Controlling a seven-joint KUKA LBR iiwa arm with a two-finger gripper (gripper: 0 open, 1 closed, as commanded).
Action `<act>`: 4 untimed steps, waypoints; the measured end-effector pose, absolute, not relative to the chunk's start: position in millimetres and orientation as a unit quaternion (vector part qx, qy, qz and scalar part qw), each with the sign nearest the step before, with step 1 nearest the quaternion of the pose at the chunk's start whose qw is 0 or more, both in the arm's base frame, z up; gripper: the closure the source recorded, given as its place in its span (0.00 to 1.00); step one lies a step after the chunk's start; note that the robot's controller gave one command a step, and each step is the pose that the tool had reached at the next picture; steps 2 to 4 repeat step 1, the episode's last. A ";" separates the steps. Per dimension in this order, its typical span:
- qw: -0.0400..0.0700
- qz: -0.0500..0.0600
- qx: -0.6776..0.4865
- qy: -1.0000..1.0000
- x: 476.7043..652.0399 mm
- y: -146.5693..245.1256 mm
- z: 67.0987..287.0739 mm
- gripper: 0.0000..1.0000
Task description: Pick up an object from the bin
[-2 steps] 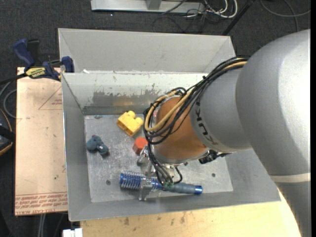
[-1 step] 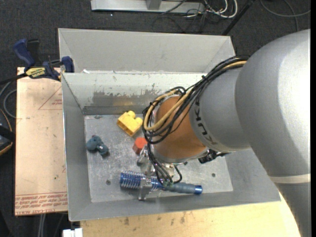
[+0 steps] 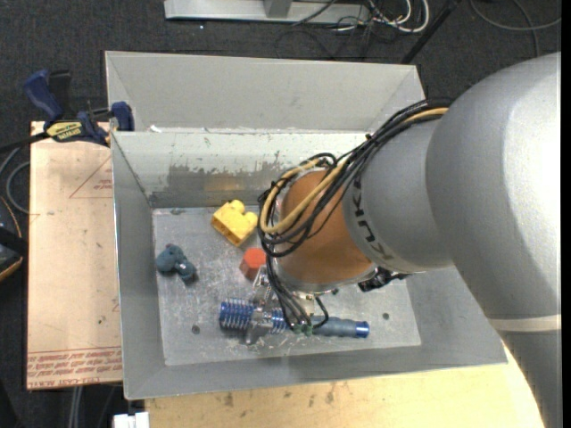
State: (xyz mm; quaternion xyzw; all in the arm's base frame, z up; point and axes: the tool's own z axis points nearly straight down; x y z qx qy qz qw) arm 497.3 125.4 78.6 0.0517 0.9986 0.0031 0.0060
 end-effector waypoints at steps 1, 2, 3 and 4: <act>0.001 0.001 0.051 0.999 497.9 126.0 100.1 1.00; 0.001 0.001 0.051 0.999 497.9 126.0 100.1 1.00; 0.001 0.001 0.051 0.999 497.9 126.0 100.1 1.00; 0.001 0.001 0.051 0.999 497.9 126.0 100.1 1.00</act>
Offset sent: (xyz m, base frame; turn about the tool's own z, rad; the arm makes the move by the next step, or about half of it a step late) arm -0.0001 0.0001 0.0210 0.0000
